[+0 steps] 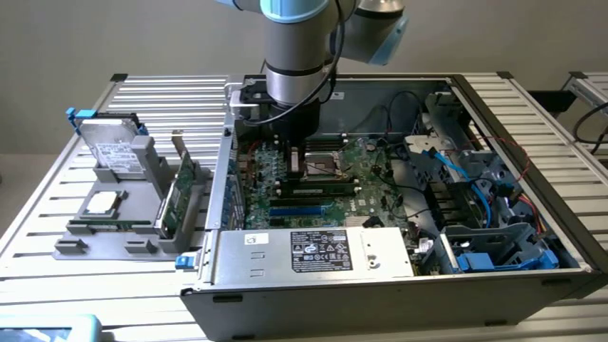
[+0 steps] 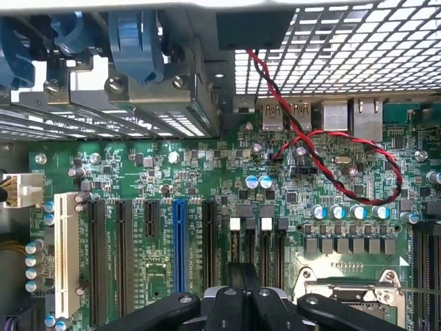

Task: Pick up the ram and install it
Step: 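Press down the ram until it locks into place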

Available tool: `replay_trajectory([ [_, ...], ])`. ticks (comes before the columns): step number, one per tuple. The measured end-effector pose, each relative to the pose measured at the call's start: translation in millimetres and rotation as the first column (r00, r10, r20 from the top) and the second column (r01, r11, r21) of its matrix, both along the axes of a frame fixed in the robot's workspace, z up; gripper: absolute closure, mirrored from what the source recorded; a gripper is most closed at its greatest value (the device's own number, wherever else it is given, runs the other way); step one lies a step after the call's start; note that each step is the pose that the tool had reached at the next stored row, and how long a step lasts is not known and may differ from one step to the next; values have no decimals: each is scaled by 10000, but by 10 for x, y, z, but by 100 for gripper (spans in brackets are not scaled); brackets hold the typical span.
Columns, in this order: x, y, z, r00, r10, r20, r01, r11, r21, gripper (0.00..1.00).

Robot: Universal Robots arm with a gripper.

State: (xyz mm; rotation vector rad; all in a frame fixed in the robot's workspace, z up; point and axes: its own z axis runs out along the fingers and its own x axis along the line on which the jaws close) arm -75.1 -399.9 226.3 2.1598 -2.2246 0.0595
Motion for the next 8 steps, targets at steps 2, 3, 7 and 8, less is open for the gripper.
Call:
replay_trajectory([
  [2, 0, 0, -6, 10000, 0, 0, 0, 10000, 1, 89],
  [3, 0, 0, -6, 10000, 1, 0, -1, 10000, 0, 89],
  [7, 11, 2, 37, 10000, 3, 13, -3, 10000, 19, 89],
  [8, 28, 0, 86, 10000, 2, 5, -2, 10000, 8, 89],
])
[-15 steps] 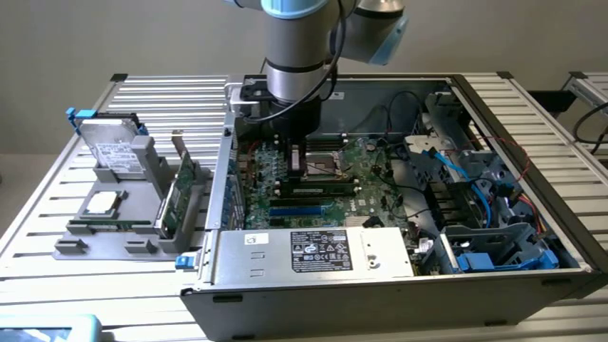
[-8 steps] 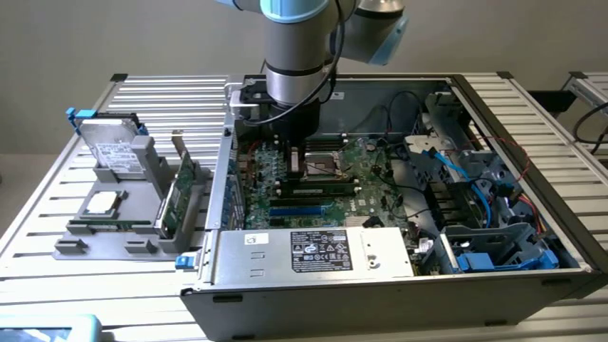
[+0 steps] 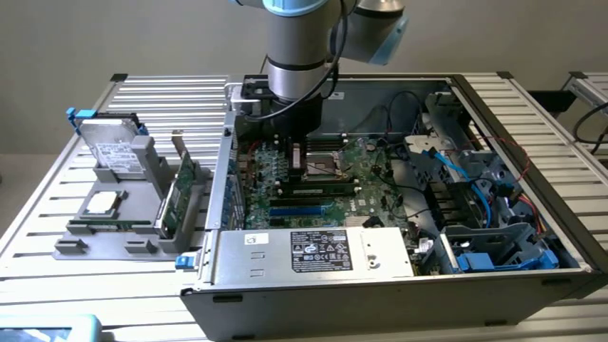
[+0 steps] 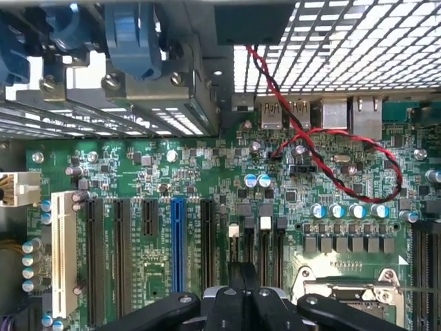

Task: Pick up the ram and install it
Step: 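Press down the ram until it locks into place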

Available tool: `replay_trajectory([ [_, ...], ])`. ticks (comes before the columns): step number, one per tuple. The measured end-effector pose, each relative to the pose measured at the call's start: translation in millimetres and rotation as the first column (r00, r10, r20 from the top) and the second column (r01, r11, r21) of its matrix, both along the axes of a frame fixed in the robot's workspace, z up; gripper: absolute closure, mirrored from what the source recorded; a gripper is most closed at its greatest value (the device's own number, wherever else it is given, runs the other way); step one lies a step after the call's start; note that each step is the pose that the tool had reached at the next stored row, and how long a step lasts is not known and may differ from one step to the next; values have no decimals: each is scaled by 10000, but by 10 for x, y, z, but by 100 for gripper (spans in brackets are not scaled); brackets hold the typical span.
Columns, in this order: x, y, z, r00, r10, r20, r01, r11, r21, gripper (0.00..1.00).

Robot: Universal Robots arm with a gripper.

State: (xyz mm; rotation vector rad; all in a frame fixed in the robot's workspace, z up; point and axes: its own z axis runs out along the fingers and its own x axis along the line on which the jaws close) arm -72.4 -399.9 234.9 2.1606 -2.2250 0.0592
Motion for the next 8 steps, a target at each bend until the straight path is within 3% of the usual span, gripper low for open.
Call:
replay_trajectory([
  [3, 103, -15, 99, 10000, -1, -6, 1, 10000, -4, 89],
  [8, 292, -33, 161, 10000, -1, -27, 1, 10000, -5, 89],
])
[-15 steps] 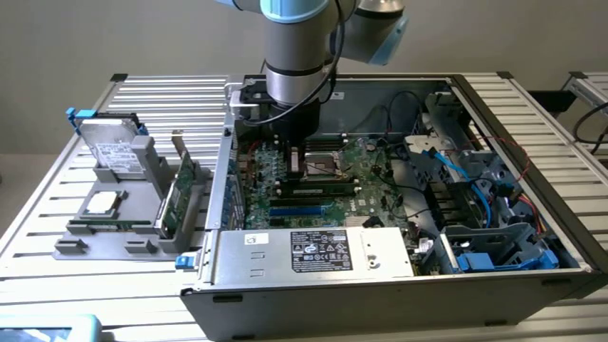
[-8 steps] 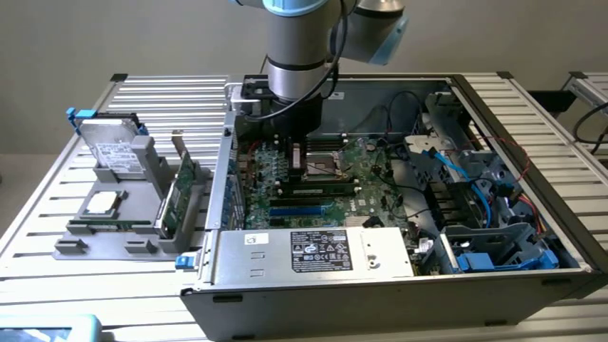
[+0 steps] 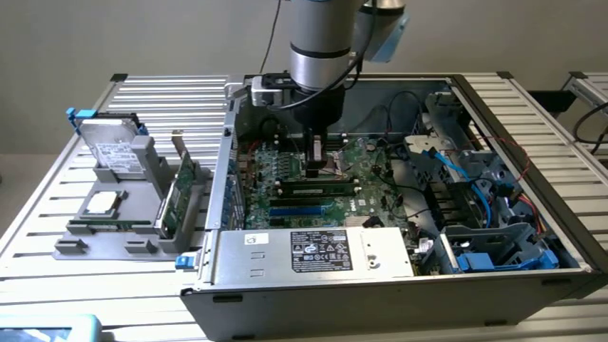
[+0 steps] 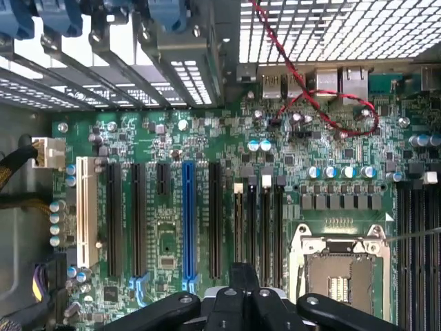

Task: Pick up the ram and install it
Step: 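Press down the ram until it locks into place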

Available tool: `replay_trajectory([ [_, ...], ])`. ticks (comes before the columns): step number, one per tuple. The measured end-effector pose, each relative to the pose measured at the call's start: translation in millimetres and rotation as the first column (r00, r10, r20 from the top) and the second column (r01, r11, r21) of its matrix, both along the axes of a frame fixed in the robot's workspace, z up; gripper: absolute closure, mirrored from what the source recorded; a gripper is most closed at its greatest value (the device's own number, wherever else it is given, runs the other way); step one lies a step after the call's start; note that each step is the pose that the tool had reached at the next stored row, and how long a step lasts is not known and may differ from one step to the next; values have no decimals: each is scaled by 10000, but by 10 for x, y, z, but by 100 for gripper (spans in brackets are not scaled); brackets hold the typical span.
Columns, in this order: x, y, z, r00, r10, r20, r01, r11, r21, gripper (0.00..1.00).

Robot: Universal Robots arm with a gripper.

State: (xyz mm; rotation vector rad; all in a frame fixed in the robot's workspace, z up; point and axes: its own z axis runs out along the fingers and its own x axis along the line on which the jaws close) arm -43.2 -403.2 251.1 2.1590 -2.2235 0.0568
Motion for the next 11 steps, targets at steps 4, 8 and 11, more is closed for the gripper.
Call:
replay_trajectory([
  [4, 111, -9, 8, 10000, 0, -6, 0, 10000, 4, 89],
  [8, 195, -21, 11, 10000, 1, -13, -1, 10000, -1, 89],
  [11, 195, -20, 10, 10000, 0, -15, 0, 10000, 0, 89],
])
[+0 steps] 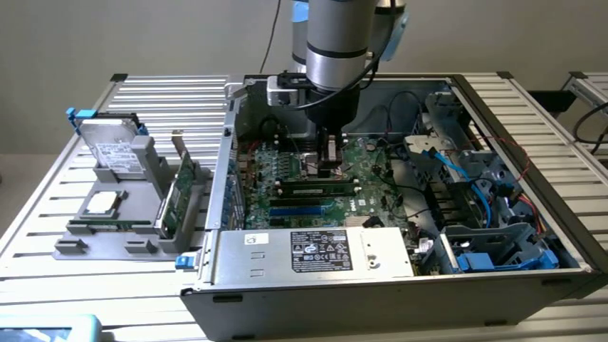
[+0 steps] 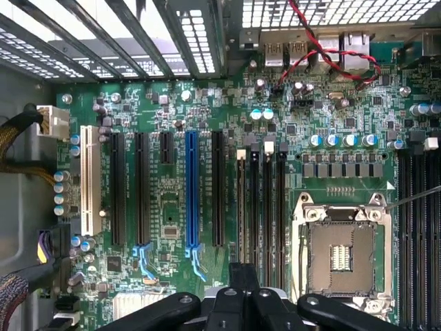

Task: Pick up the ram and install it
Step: 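Press down the ram until it locks into place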

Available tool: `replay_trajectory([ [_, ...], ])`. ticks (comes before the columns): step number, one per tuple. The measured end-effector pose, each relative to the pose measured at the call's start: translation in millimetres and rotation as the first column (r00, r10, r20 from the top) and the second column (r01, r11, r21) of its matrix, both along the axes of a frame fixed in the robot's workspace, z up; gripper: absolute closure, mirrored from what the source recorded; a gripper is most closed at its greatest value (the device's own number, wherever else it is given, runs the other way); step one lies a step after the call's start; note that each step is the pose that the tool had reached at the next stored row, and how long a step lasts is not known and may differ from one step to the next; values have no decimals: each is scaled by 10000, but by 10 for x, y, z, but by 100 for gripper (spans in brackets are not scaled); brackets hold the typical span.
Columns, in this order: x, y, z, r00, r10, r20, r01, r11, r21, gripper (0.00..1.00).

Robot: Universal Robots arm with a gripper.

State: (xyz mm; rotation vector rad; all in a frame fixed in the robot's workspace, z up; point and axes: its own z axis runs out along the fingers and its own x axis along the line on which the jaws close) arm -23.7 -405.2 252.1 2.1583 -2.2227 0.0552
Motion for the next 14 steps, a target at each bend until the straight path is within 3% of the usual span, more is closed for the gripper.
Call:
replay_trajectory([
  [6, 0, 0, 0, 10000, -23, 1, 23, 10000, 1, 89],
  [10, 0, 0, -1, 9983, -590, 1, 590, 9983, 2, 89],
  [14, 0, 0, -1, 9925, -1221, 1, 1221, 9925, 1, 89],
])
